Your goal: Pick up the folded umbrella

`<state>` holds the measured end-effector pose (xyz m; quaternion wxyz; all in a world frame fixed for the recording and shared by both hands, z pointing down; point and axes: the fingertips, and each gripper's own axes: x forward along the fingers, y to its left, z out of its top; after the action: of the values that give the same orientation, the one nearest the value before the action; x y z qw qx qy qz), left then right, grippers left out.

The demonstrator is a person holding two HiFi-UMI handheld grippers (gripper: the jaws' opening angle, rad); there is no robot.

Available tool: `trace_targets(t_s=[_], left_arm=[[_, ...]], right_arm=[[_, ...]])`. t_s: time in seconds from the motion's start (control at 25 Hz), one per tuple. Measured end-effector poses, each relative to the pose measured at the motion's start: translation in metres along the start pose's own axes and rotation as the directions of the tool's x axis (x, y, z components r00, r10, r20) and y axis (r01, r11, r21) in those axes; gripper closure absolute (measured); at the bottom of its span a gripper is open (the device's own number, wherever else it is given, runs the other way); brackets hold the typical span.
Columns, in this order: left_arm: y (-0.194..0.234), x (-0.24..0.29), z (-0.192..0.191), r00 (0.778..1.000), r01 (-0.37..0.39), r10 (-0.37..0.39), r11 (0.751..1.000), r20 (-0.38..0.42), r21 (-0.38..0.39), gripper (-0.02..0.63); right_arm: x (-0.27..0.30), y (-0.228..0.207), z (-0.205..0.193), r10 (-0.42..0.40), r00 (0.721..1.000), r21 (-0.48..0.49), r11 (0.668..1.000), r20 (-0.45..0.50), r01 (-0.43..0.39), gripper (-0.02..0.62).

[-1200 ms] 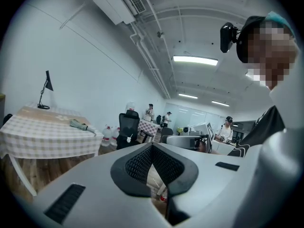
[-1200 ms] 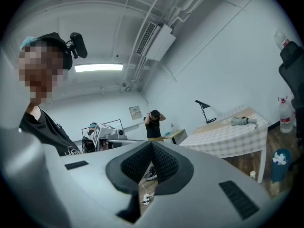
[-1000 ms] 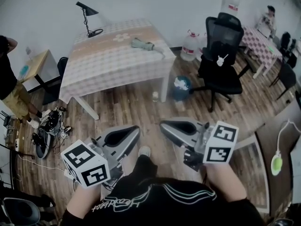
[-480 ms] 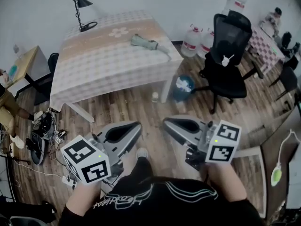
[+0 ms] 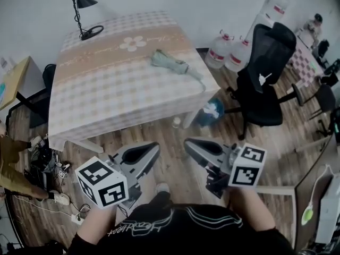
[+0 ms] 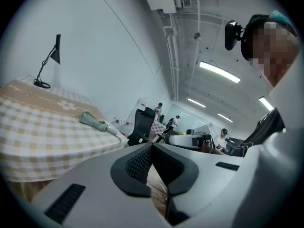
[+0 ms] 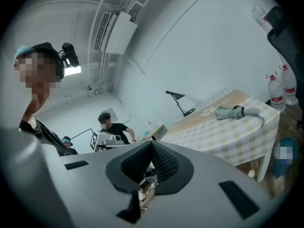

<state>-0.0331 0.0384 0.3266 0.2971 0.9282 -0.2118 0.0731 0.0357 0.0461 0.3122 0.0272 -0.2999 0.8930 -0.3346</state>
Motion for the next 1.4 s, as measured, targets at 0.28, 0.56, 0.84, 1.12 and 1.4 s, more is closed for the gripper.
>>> trace_targets(t_s=[0.28,0.56,0.84,1.12,1.4], left_arm=[[0.049,0.030,0.024,1.000,0.022,-0.022,1.000,-0.017,-0.003,0.609],[0.072,0.067,0.027,0.999,0.025,-0.025,1.000,-0.028,0.011,0.609],[0.087,0.104,0.037,0.998,-0.060,0.060,0.998,-0.006,-0.008,0.609],[0.116,0.097,0.036,0.992,-0.115,0.117,0.993,0.039,-0.039,0.609],[0.160,0.110,0.050,0.982,-0.181,0.185,0.978,0.029,-0.108,0.609]], right_arm=[[0.026,-0.040,0.027,-0.045,0.999,-0.078,0.996,-0.016,0.044,0.583],[0.030,-0.083,0.033,-0.038,0.999,-0.107,0.994,-0.011,0.037,0.583],[0.030,-0.130,0.054,0.018,0.998,-0.140,0.990,-0.061,-0.026,0.583],[0.061,-0.142,0.049,0.050,0.987,-0.183,0.980,-0.154,-0.078,0.581],[0.093,-0.188,0.073,0.030,0.975,-0.237,0.968,-0.219,-0.083,0.563]])
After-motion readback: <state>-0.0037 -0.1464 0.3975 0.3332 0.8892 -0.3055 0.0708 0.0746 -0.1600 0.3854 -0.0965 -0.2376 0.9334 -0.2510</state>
